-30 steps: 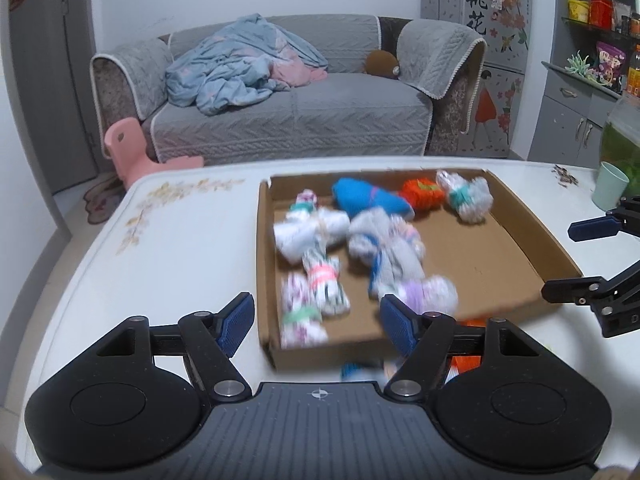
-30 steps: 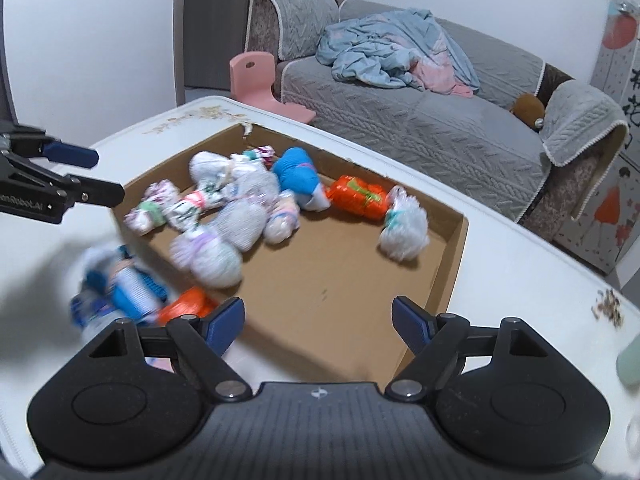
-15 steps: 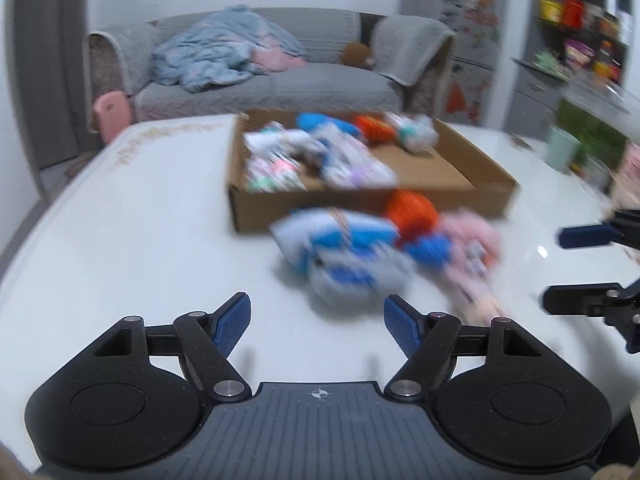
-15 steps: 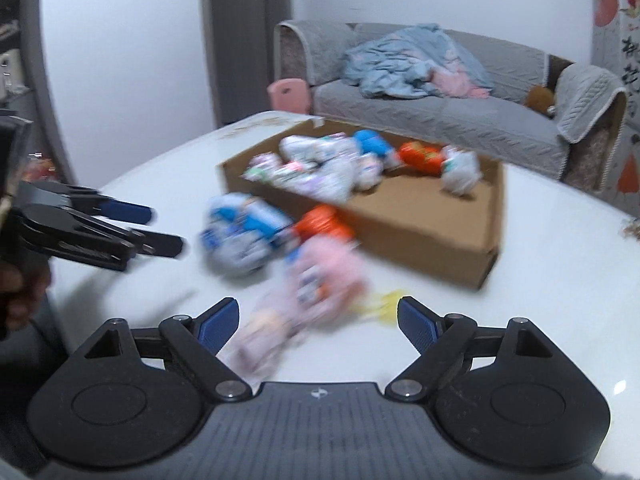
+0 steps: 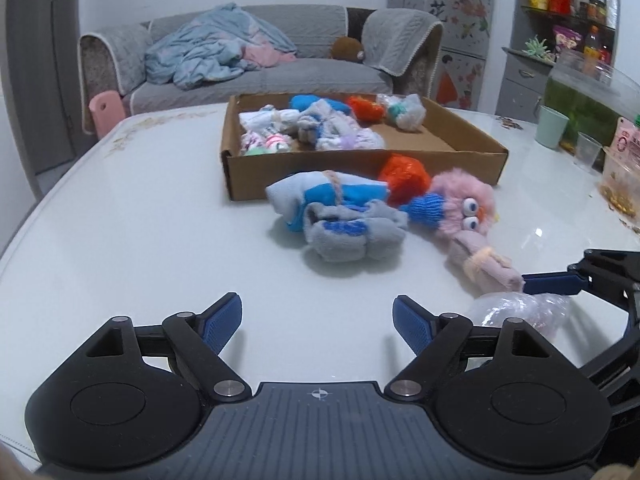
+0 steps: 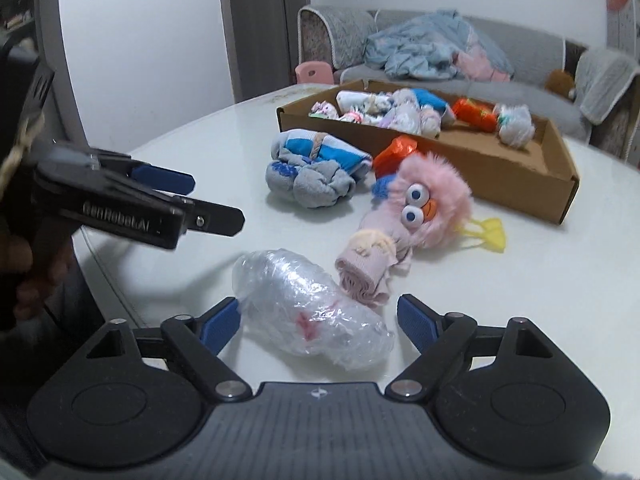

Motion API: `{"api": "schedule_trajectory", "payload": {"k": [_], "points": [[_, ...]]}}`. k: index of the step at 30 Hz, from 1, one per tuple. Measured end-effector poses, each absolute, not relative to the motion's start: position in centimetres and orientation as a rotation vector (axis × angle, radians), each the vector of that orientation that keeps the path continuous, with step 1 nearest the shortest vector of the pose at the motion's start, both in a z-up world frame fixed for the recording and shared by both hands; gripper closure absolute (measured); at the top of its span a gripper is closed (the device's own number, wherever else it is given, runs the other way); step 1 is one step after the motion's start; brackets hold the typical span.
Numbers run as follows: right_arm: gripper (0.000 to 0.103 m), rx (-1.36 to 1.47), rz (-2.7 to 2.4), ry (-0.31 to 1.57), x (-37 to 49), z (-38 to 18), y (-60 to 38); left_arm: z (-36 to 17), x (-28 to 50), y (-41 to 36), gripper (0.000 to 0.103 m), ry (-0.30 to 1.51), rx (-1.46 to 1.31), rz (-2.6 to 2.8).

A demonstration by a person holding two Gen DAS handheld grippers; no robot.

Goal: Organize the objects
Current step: 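Grasp the grey towel bundle with the left tool while the right tool grasps the clear plastic roll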

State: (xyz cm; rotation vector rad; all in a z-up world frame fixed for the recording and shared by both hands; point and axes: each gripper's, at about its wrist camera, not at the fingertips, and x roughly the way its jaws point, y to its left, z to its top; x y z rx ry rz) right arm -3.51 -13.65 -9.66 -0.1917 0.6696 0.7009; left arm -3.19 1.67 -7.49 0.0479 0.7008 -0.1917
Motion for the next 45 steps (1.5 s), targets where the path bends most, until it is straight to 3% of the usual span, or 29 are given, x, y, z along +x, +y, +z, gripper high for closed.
{"api": "schedule_trajectory", "payload": {"k": [3,7,20,23,25,28,33,36,41,45], "points": [[0.039,-0.194,0.709,0.663,-4.1,-9.4,-14.2,-7.4,-3.0,1.9,0.016,0.703,0.047,-0.189],[0.049,-0.200,0.712,0.650,-5.2,-9.5,-15.8,-7.3,-2.2,1.4,0.015,0.690,0.048,-0.192],[0.049,-0.227,0.876,0.624,-5.3,-9.6,-15.4,-8.4,3.5,-1.8,0.010,0.691,0.074,-0.209],[0.055,-0.227,0.890,0.621,-5.1,-9.6,-14.9,-8.7,4.3,-1.7,0.018,0.712,0.047,-0.221],[0.064,-0.222,0.888,0.620,-5.1,-9.6,-14.8,-8.8,4.4,-1.6,0.029,0.709,0.050,-0.221],[0.069,-0.208,0.884,0.618,-5.3,-9.6,-15.0,-8.8,4.3,-1.5,0.034,0.707,0.051,-0.227],[0.070,-0.215,0.890,0.616,-5.5,-9.5,-15.1,-8.8,3.0,-1.2,0.035,0.698,0.067,-0.246],[0.064,-0.234,0.901,0.607,-5.5,-9.6,-14.9,-8.8,2.1,-0.7,0.035,0.692,0.078,-0.262],[0.062,-0.254,0.918,0.602,-5.0,-9.6,-14.0,-8.9,0.9,0.3,0.035,0.683,0.072,-0.278],[0.071,-0.256,0.921,0.601,-4.9,-9.5,-13.6,-8.8,0.0,0.8,0.038,0.677,0.069,-0.283]]}}
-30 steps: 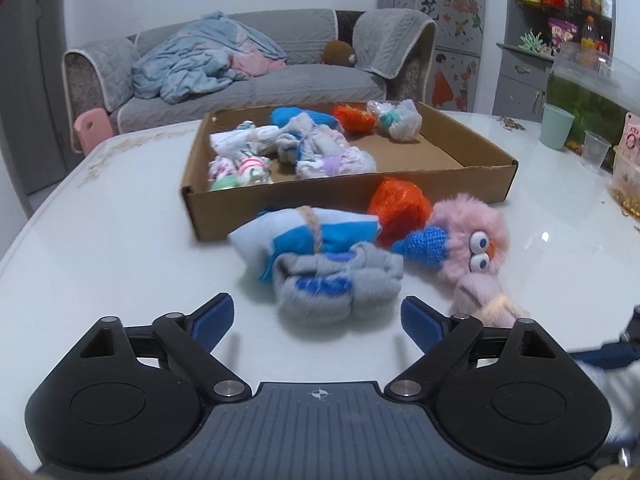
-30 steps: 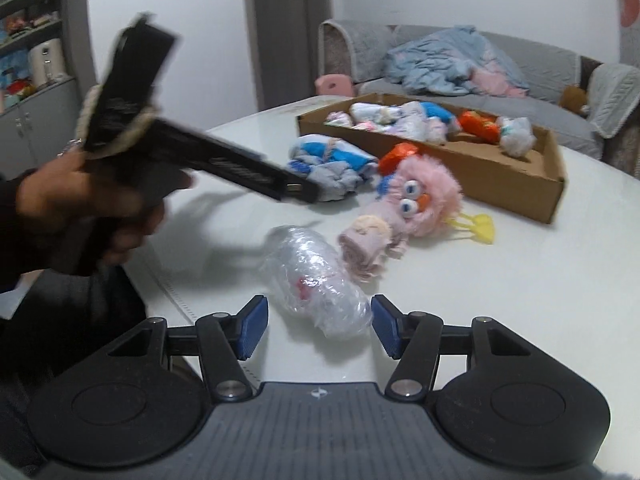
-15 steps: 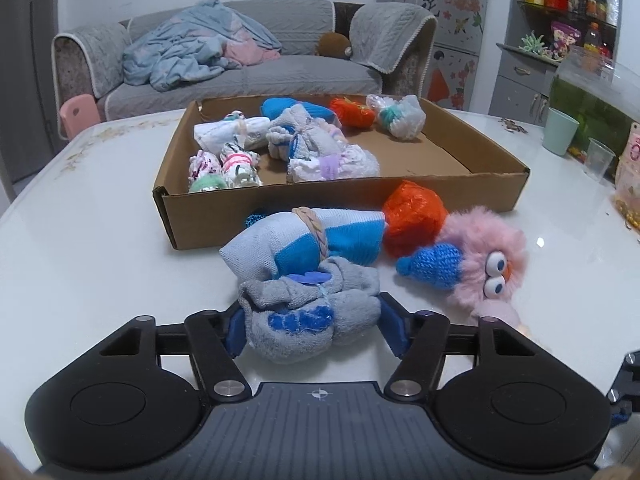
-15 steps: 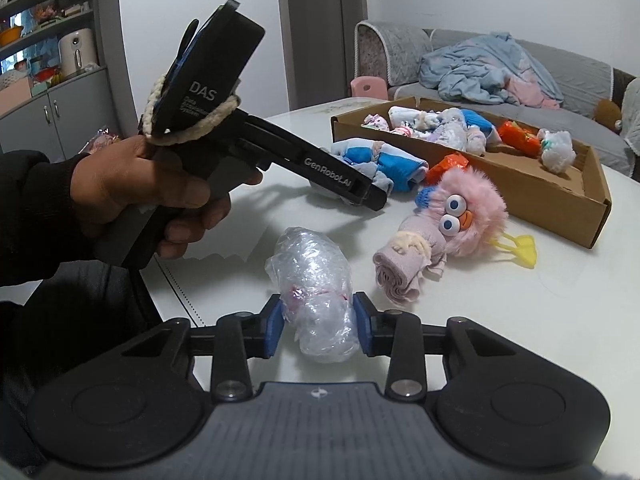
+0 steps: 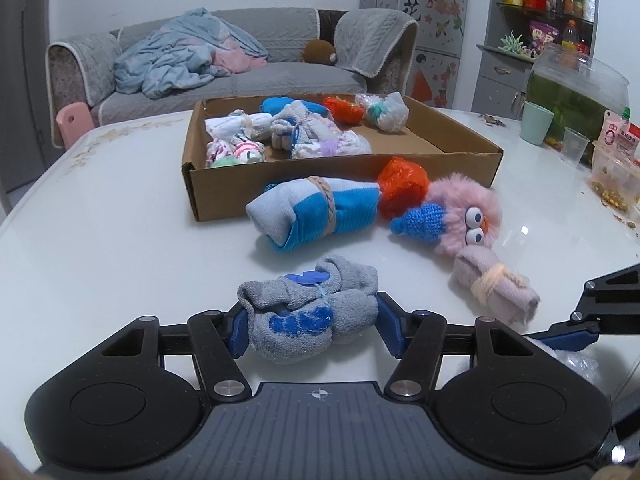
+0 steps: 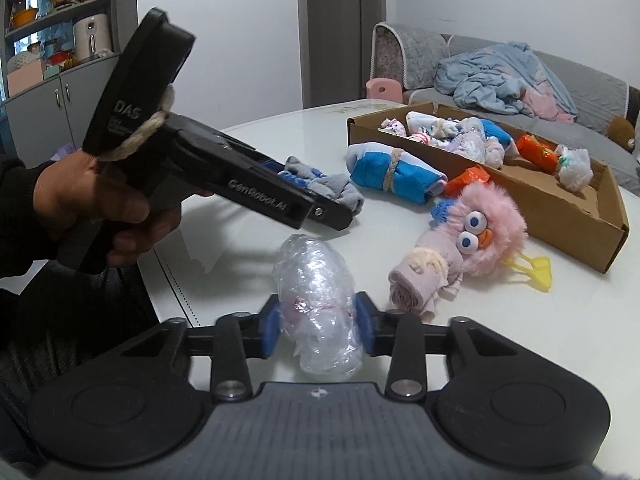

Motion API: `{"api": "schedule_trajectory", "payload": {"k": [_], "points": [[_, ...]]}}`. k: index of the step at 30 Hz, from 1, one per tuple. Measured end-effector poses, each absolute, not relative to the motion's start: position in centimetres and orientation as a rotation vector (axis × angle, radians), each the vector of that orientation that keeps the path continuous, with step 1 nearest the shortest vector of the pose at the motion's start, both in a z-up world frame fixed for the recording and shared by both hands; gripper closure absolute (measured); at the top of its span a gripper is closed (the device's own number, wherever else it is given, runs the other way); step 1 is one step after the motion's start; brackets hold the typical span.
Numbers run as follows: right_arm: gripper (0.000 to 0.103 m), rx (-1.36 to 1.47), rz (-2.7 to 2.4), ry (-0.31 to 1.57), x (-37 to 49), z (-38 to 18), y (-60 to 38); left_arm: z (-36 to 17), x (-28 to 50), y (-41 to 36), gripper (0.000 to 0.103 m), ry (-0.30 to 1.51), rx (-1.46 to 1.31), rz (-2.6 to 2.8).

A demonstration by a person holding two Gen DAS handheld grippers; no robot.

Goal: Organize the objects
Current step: 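Grasp the grey towel bundle with the left tool while the right tool grasps the clear plastic roll, then carry both bundles into the box and open both tools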

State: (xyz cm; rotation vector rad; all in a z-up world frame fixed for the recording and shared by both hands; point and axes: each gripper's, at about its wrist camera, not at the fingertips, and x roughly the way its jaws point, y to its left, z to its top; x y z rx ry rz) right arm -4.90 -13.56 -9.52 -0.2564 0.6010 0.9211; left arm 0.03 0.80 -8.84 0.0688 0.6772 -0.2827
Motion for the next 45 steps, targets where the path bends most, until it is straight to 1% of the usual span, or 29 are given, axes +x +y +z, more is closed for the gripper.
{"api": "schedule_trajectory", "payload": {"k": [3,8,17,21,26,33,38,45], "points": [[0.073,-0.240,0.920,0.603,-5.1,-9.3,-14.1,-8.5,-0.7,1.2,0.039,0.673,0.059,-0.285],[0.073,-0.210,0.921,0.593,-5.5,-7.9,-15.9,-6.4,-2.0,1.2,0.040,0.656,0.073,-0.321],[0.073,-0.284,0.872,0.535,-3.3,-2.7,-19.7,-0.9,-2.3,-1.9,0.040,0.573,0.249,-0.461],[0.073,-0.309,0.857,0.505,-1.9,-0.9,-20.8,0.9,-1.2,-3.1,0.039,0.543,0.300,-0.487],[0.073,-0.306,0.817,0.476,0.8,0.1,-21.8,2.6,1.0,-4.8,0.039,0.504,0.281,-0.497],[0.073,-0.335,0.798,0.468,6.1,1.3,-21.2,4.6,5.8,-7.7,0.039,0.480,0.303,-0.541],[0.073,-0.378,0.794,0.494,10.2,1.5,-20.6,4.3,9.7,-9.1,0.039,0.506,0.343,-0.577],[0.073,-0.383,0.793,0.546,15.3,-0.2,-19.8,1.2,14.9,-10.2,0.039,0.580,0.343,-0.560]]}}
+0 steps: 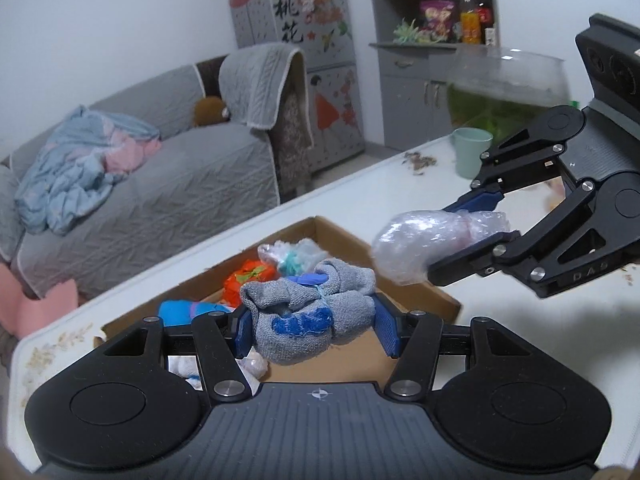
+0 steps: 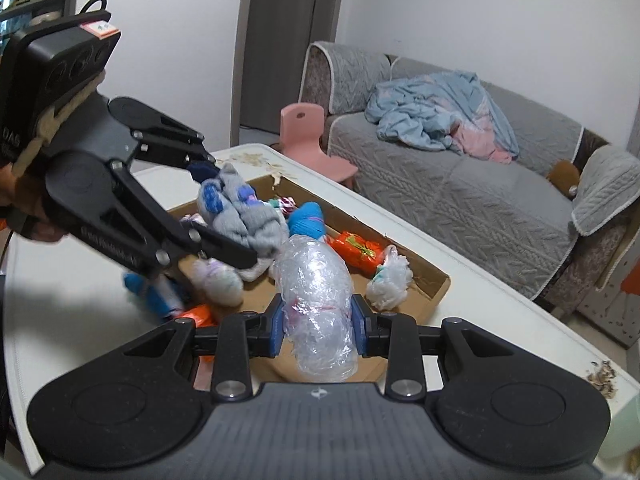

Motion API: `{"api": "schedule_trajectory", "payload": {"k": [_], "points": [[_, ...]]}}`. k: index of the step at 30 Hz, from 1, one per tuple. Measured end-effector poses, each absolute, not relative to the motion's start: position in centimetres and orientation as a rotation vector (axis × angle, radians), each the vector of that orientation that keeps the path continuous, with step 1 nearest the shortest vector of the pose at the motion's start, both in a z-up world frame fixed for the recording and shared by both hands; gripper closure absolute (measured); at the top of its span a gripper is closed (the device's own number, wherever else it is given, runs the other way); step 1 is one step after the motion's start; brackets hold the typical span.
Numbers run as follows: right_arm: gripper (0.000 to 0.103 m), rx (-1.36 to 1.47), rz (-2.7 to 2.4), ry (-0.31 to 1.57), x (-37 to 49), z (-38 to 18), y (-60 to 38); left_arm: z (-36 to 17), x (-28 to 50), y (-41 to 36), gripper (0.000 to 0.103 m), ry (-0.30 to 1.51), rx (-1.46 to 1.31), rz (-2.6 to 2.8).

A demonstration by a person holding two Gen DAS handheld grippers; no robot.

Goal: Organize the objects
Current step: 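Carry both bundles into the box and open both tools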

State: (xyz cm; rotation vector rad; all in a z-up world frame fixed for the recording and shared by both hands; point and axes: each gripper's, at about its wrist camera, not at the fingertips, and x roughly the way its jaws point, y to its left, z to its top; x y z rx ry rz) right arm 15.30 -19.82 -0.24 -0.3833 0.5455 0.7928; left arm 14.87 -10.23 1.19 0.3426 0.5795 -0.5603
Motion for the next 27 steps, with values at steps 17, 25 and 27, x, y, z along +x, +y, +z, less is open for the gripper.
{"api": "schedule_trajectory", "payload": {"k": [17,25,27], "points": [[0.073,-0.353,0.759,0.676,22.8,-4.8,-17.8,-5.5,23.9,-11.6,0.039,0.705,0.335,-0.501],[0.073,-0.367,0.746,0.710,24.1,-6.0,-17.8,-6.7,25.2,-11.8,0.039,0.739,0.334,-0.465],[0.073,-0.367,0.738,0.718,24.3,-6.1,-17.9,-6.8,25.6,-11.7,0.039,0.760,0.319,-0.464]]}}
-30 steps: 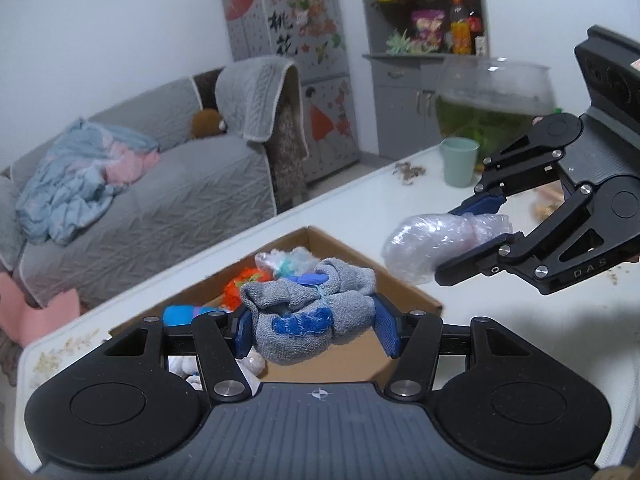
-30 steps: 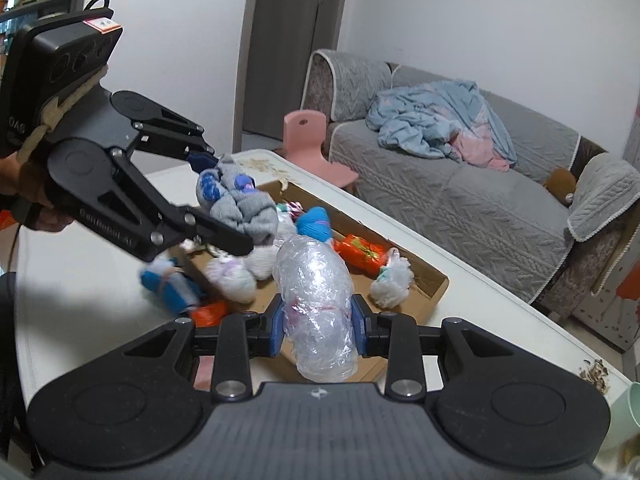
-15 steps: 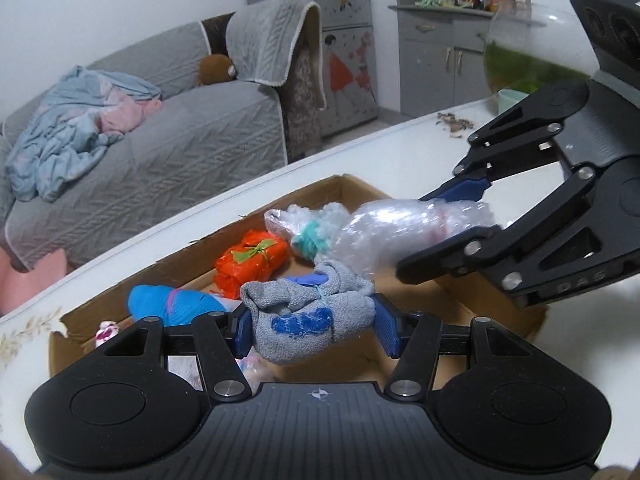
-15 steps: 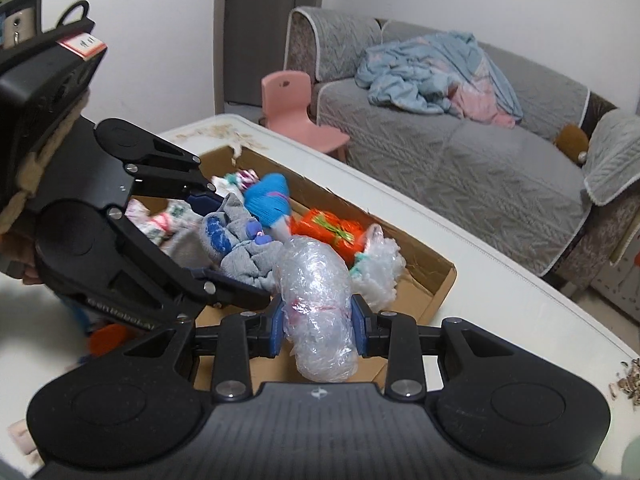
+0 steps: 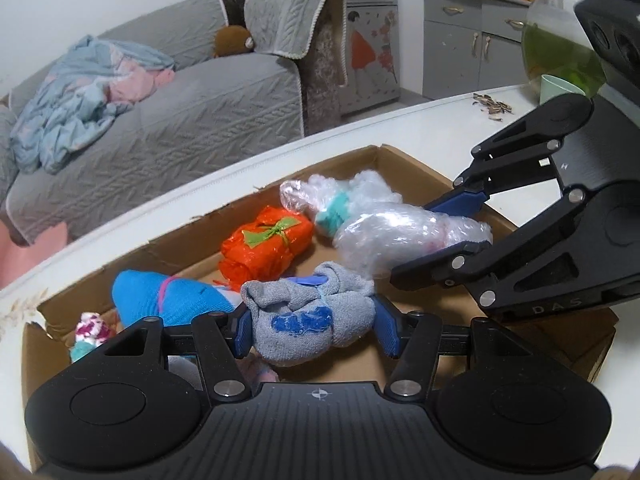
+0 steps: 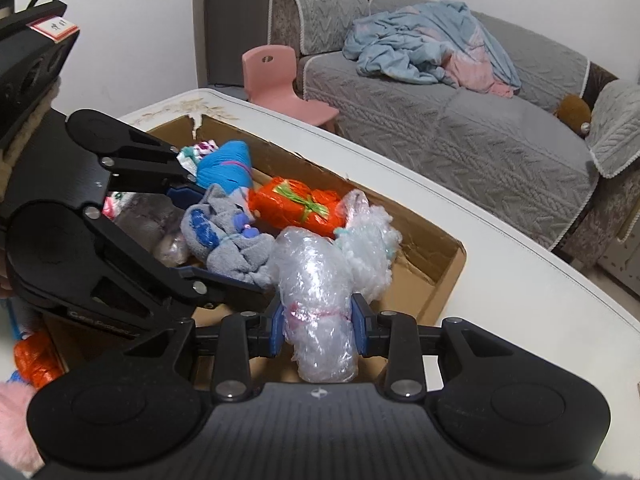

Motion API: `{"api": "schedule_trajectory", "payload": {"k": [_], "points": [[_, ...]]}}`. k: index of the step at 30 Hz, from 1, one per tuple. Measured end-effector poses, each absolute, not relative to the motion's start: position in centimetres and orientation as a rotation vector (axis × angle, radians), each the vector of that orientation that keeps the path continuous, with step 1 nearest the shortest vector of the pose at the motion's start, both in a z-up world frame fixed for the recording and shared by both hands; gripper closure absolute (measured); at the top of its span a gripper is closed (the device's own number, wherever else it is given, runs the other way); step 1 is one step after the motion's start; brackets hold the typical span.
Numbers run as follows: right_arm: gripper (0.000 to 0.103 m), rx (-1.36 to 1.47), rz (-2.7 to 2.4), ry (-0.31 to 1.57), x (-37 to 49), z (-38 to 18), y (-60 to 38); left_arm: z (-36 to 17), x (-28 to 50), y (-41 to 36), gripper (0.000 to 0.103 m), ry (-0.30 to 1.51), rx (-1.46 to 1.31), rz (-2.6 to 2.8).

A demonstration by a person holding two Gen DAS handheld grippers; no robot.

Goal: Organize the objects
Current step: 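Carry both bundles into the box and open both tools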

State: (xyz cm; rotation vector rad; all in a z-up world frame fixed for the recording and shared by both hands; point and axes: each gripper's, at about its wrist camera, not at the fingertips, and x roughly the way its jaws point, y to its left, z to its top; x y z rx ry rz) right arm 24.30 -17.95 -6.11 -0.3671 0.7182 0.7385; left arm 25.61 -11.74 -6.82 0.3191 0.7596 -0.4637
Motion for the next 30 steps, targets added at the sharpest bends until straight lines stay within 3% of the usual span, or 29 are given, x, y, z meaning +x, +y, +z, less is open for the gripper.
{"api": "schedule_trajectory", "payload": {"k": [6,11,19,30], "points": [[0.072,-0.377,0.732,0.721,24.0,-6.2,-18.0,-7.2,25.6,-11.9,0.037,0.791,0.327,-0.451],[0.063,-0.385,0.728,0.718,24.0,-5.8,-17.9,-7.1,25.7,-11.9,0.035,0.815,0.326,-0.437],[0.051,-0.411,0.726,0.721,24.6,-4.9,-18.1,-6.5,25.9,-11.6,0.022,0.828,0.303,-0.418],[0.046,-0.481,0.749,0.743,24.8,-3.8,-17.5,-4.2,25.9,-10.9,0.011,0.853,0.277,-0.364]]}}
